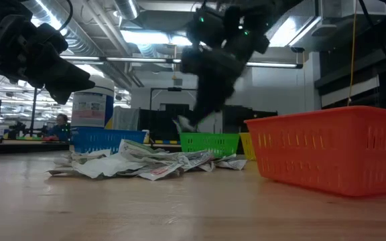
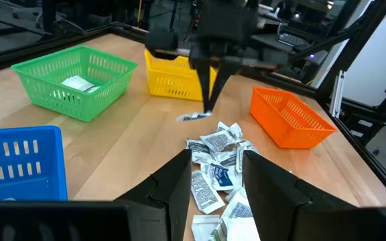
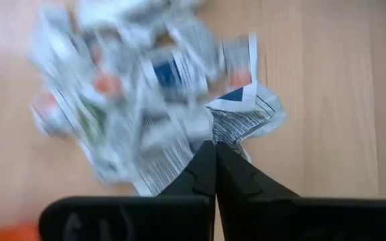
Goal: Pick & Place First Aid Supplies
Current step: Put the white alcohol pad into the blue bin
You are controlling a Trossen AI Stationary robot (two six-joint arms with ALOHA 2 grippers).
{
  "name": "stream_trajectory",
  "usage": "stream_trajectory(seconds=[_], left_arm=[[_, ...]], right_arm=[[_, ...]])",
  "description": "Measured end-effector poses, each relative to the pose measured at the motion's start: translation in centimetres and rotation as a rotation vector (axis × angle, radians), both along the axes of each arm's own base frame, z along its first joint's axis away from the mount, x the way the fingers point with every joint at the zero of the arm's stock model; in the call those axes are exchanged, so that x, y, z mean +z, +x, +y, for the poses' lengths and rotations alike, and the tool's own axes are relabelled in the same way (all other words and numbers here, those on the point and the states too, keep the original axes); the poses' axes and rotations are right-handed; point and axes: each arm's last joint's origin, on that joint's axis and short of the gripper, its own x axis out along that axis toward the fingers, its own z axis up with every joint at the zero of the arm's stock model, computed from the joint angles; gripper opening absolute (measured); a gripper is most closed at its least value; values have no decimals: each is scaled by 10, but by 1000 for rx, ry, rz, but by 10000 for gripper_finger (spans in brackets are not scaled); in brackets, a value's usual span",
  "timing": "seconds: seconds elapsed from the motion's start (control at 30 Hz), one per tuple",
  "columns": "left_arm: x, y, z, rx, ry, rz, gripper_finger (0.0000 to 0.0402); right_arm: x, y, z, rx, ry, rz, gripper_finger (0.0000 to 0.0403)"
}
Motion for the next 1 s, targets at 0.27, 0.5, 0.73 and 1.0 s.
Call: stream_trajectory(seconds=[0.27,0.5,0.73,1.0], left_arm=[[0,0,0,0,0,0,127],[0,0,0,0,0,-1,127],[0,0,0,0,0,0,127],[0,0,0,0,0,0,127]], right_arm=[[33,27,-5,-37,-3,-200,1],[49,62,-22,-71,-4,-279,1],[54,95,-51,-124,-15,-344,1],[34,120,-88,-182,-29,-371,12]])
